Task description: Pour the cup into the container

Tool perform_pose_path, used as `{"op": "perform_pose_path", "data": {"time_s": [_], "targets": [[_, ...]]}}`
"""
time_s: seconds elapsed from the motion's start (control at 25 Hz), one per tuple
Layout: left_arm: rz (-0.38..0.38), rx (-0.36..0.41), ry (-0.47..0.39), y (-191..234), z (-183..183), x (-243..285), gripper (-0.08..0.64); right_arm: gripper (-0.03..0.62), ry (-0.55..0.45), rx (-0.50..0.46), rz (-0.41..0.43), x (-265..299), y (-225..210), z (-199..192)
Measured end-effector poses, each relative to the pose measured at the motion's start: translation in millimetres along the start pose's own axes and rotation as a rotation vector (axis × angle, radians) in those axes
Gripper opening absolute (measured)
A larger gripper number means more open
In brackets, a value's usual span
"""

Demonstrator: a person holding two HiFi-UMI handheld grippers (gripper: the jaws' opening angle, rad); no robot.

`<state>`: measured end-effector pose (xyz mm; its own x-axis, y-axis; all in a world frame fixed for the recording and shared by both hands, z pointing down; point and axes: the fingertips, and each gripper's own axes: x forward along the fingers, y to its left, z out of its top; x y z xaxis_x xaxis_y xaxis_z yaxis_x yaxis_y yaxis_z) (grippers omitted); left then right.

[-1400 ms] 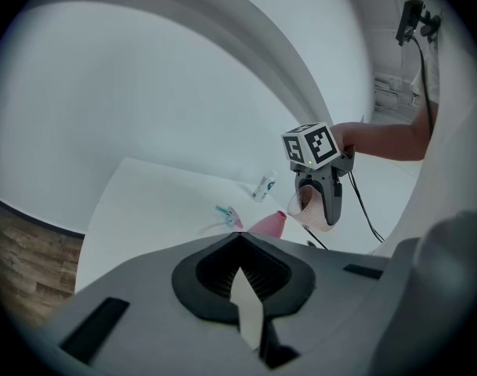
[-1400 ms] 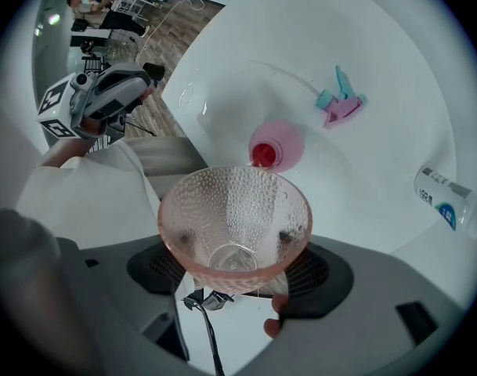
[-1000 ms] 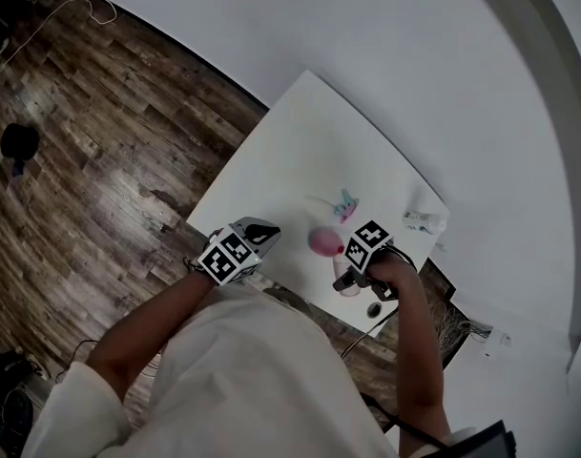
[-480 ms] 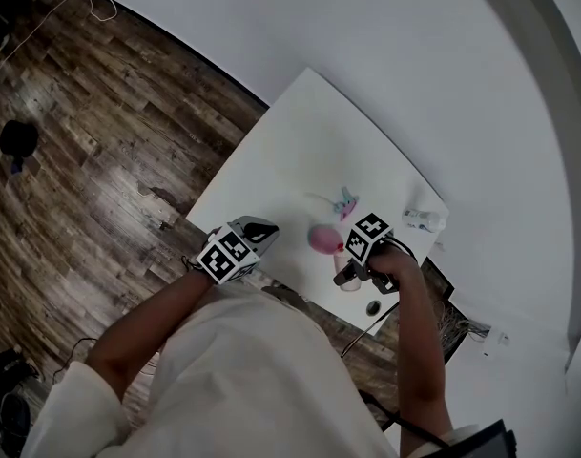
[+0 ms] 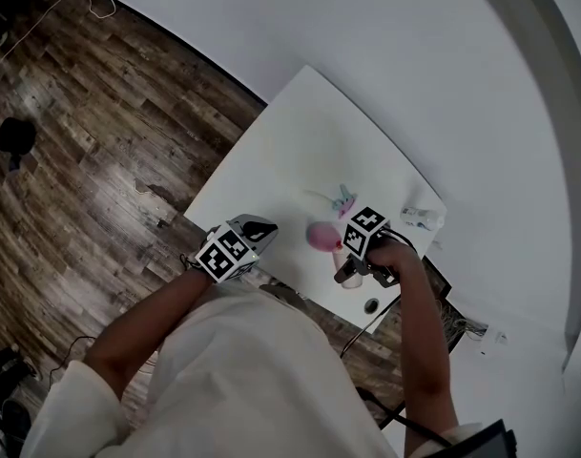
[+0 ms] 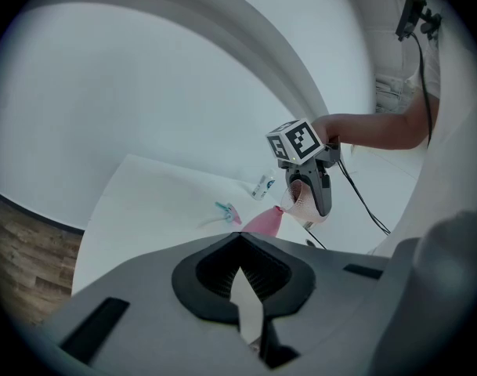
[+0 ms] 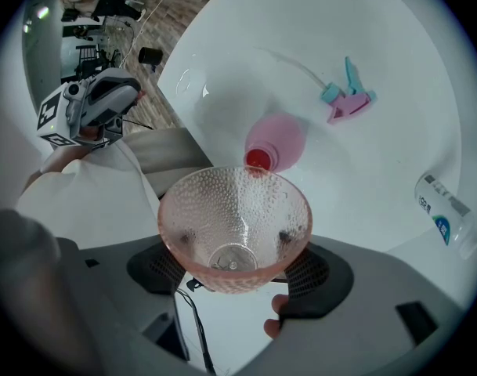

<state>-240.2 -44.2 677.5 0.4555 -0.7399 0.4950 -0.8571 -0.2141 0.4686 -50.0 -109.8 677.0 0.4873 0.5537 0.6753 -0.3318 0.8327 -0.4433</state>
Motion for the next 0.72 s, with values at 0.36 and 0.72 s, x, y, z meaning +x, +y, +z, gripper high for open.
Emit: {"op": "perform_pose_path", "data": {"time_s": [0.36,0.72], "targets": [[0.005,-0.01,-0.009,1.7,-1.9,-0.7,0.011,0.364,0.047,-0.011,-0.008,-0.4,-1.1,0.6],[0.004,-0.01,-0.008,-2.1,-4.3,-0.7,0.011,0.364,0.102,-0.019,-0.016,-3.8,-2.3,-5.1]]}}
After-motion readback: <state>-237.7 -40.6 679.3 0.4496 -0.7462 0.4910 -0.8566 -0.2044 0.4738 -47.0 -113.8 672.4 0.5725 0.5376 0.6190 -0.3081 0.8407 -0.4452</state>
